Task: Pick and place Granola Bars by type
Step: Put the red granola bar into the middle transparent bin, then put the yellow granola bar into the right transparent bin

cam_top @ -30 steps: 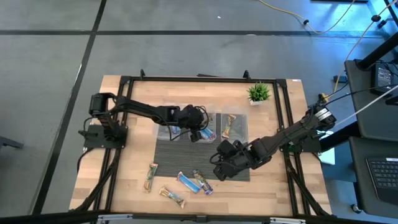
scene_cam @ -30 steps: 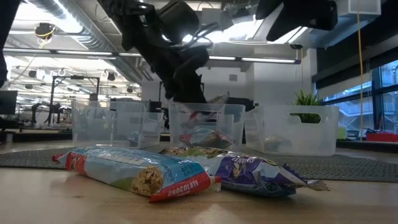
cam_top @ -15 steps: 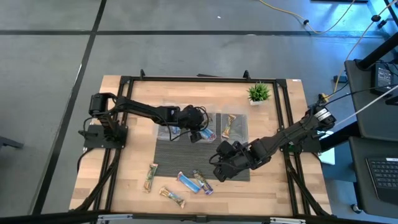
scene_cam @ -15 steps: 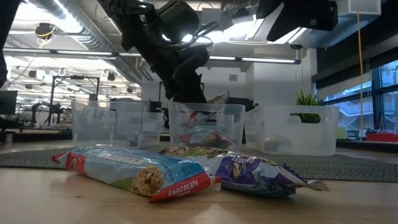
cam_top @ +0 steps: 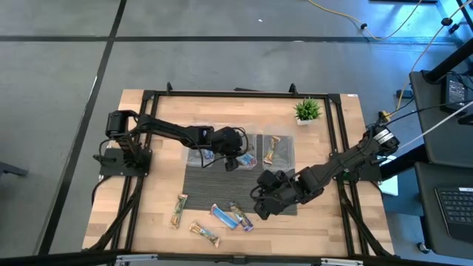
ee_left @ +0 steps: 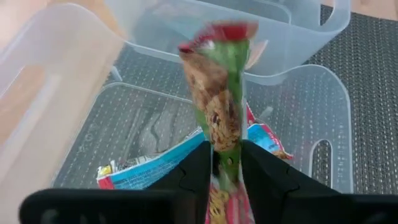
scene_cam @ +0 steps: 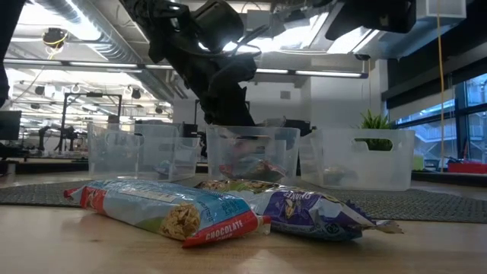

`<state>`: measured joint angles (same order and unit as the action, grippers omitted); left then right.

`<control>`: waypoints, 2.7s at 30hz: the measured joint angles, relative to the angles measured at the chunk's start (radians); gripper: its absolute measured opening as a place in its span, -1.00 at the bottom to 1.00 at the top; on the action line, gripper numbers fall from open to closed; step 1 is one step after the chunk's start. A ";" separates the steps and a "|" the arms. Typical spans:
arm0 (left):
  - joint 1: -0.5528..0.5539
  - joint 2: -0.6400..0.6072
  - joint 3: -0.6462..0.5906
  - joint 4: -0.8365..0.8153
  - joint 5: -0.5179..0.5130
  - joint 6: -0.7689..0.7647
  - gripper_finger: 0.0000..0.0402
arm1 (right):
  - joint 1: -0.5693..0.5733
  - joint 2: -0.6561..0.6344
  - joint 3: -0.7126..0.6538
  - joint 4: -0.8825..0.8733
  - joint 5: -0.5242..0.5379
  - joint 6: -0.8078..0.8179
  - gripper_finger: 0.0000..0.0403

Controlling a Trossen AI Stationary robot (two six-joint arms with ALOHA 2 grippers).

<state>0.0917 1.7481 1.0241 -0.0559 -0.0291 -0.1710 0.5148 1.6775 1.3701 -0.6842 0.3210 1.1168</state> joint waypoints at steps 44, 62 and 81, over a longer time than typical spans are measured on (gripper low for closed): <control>-0.791 -0.279 0.000 -0.715 -0.291 -1.577 -0.12 | -0.001 -0.001 0.000 -0.072 -0.008 -0.597 -0.13; -0.835 -0.019 0.000 -0.790 -0.039 -1.823 -0.13 | -0.002 0.032 -0.001 -0.015 -0.017 -0.599 -0.13; -0.837 0.032 0.001 -0.767 -0.009 -1.737 -0.20 | -0.002 0.038 -0.001 -0.016 -0.028 -0.603 -0.13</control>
<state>-0.7452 1.7804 1.0248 -0.8229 -0.0380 -1.9080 0.5133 1.7153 1.3689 -0.7005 0.2932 0.5140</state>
